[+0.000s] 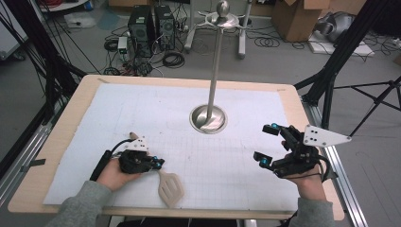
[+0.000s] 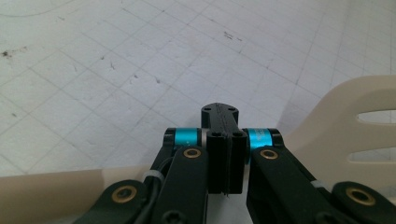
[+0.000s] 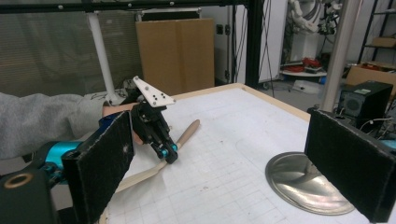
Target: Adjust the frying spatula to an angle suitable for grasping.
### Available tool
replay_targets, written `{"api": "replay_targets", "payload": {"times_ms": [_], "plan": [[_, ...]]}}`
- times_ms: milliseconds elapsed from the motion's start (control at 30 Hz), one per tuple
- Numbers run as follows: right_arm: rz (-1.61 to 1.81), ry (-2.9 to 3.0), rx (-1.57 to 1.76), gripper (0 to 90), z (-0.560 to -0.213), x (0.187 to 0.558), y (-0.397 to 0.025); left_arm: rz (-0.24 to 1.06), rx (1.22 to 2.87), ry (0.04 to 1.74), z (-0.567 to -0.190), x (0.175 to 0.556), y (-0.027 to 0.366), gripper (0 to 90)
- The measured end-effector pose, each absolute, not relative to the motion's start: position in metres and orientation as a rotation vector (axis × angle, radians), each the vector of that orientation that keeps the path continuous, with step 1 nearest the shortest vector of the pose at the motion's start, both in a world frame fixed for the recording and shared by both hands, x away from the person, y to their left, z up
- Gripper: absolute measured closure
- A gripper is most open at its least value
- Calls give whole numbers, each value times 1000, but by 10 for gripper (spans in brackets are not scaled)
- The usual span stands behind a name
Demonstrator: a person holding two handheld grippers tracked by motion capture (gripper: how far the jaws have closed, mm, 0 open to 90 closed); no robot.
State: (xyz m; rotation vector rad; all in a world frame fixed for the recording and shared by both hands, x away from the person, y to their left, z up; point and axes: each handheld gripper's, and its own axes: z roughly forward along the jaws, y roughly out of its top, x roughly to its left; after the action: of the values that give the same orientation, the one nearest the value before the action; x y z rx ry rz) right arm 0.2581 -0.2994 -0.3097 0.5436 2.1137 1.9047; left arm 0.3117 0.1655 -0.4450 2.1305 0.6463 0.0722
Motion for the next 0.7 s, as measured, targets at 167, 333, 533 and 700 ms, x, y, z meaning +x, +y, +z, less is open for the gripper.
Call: {"api": "replay_targets", "payload": {"times_ms": [167,333,533,700], "plan": [[1912,2137,515,74,-308,259,-294,101,2070,649,-435,312,173,896],[1910,2147,508,74,-309,260,-292,181,2019,661,-426,315,200,896],[1914,2153,511,74,-309,259,-290,210,1978,695,-428,321,232,896],[1913,2156,508,74,-309,259,-290,211,1974,676,-432,322,241,896]]}}
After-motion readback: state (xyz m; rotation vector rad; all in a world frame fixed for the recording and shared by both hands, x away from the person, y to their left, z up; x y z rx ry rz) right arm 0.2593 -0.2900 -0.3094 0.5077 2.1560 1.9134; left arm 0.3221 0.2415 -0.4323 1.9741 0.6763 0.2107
